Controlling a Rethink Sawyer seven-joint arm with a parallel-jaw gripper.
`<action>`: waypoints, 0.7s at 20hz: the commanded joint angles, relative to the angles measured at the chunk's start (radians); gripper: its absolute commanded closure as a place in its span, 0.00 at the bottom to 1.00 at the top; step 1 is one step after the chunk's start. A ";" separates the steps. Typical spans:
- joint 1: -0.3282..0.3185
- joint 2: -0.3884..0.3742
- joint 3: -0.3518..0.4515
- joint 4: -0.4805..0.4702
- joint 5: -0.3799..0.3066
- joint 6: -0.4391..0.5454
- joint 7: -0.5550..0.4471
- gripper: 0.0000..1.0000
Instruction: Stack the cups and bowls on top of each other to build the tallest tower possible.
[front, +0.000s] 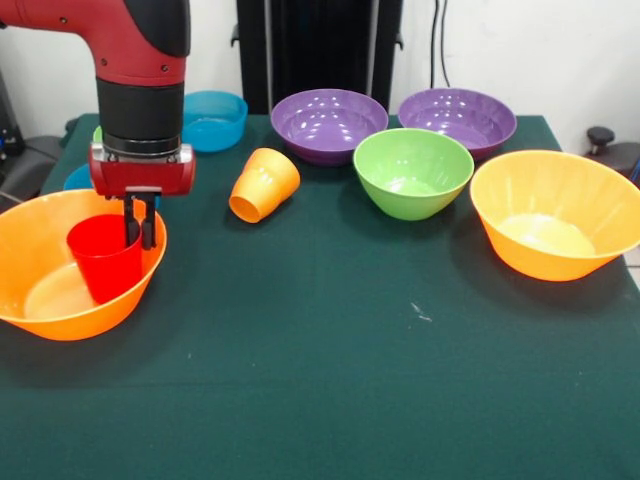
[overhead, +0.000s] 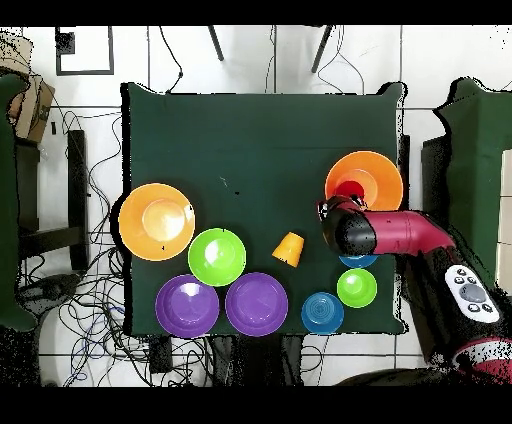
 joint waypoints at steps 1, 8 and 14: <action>-0.012 0.066 0.061 0.070 0.025 0.005 0.027 1.00; 0.005 0.073 0.052 0.077 0.042 -0.014 0.048 1.00; 0.023 0.073 0.038 0.090 0.046 -0.038 0.079 1.00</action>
